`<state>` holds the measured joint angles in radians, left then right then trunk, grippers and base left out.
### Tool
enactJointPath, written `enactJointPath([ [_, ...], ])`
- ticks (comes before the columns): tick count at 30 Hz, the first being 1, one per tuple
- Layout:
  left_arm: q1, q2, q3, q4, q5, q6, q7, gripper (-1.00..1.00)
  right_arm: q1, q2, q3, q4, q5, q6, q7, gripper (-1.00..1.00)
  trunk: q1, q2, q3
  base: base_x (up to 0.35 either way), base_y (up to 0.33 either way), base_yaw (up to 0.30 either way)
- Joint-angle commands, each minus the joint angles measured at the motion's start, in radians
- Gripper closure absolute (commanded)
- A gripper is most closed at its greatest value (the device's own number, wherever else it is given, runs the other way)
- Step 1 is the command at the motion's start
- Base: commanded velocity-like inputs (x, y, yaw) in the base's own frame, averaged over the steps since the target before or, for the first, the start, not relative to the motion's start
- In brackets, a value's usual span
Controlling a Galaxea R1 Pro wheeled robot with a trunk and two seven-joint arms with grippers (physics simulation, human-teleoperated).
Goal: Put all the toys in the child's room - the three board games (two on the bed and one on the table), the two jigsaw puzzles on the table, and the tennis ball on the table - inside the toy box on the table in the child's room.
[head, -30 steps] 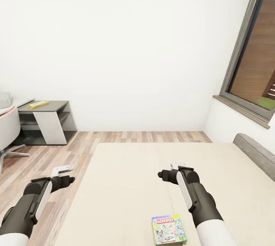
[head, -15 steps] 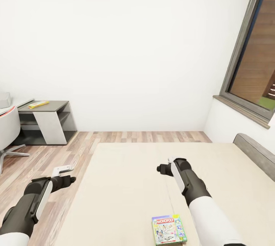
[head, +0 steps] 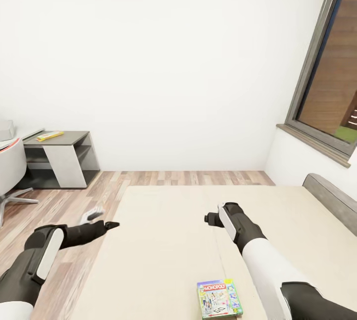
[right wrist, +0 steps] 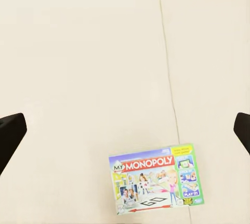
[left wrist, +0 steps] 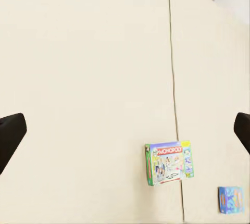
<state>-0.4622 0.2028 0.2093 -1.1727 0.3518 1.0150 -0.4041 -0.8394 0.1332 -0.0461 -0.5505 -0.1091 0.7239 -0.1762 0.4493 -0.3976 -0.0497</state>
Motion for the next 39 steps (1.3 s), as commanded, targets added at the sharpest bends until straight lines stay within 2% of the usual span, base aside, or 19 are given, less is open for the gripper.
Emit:
enactJointPath([
  [1,-0.001,0.001,0.001,-0.003,-0.003,0.008,-0.016,-1.00,-0.001,0.001,-0.003,-0.001,-0.011,0.002,-0.008,-1.00,0.001,-0.002,-0.002,0.000,0.000,0.000],
  [5,-0.001,0.006,0.002,-0.014,0.009,0.026,-0.030,-1.00,-0.001,0.002,-0.003,-0.002,-0.010,0.001,-0.010,-1.00,0.001,-0.002,-0.003,0.000,0.000,0.000],
  [8,-0.001,0.023,0.008,-0.016,0.013,0.030,-0.075,-1.00,0.000,0.002,-0.003,-0.002,-0.009,0.000,-0.011,-1.00,0.001,-0.002,-0.006,0.000,0.000,0.000],
  [12,-0.001,0.075,0.011,-0.017,0.014,0.032,-0.222,-1.00,0.000,0.004,-0.002,-0.001,-0.009,0.001,-0.013,-1.00,0.001,-0.002,-0.012,0.000,0.000,0.000],
  [15,-0.001,0.121,0.010,-0.016,0.011,0.032,-0.370,-1.00,0.000,0.002,-0.003,-0.001,-0.009,0.002,-0.013,-1.00,0.001,-0.002,-0.017,0.000,0.000,0.000],
  [19,0.001,0.151,0.011,-0.012,0.010,0.031,-0.498,-1.00,0.001,0.000,-0.003,0.000,-0.009,0.002,-0.013,-1.00,0.001,-0.002,-0.023,0.000,0.000,0.000],
  [22,0.003,0.162,0.011,-0.007,0.010,0.031,-0.553,-1.00,0.005,-0.001,-0.001,0.000,-0.009,0.003,-0.013,-1.00,0.001,-0.002,-0.028,0.000,0.000,0.000],
  [31,0.009,0.172,0.013,-0.005,0.009,0.031,-0.637,-1.00,0.009,0.001,0.001,0.000,-0.010,0.003,-0.013,-1.00,0.001,-0.002,-0.043,0.000,0.000,0.000],
  [39,0.011,0.180,0.019,-0.005,0.007,0.028,-0.657,-1.00,0.009,0.002,0.002,0.001,-0.011,0.003,-0.013,-1.00,0.001,-0.002,-0.056,0.000,0.000,0.000],
])
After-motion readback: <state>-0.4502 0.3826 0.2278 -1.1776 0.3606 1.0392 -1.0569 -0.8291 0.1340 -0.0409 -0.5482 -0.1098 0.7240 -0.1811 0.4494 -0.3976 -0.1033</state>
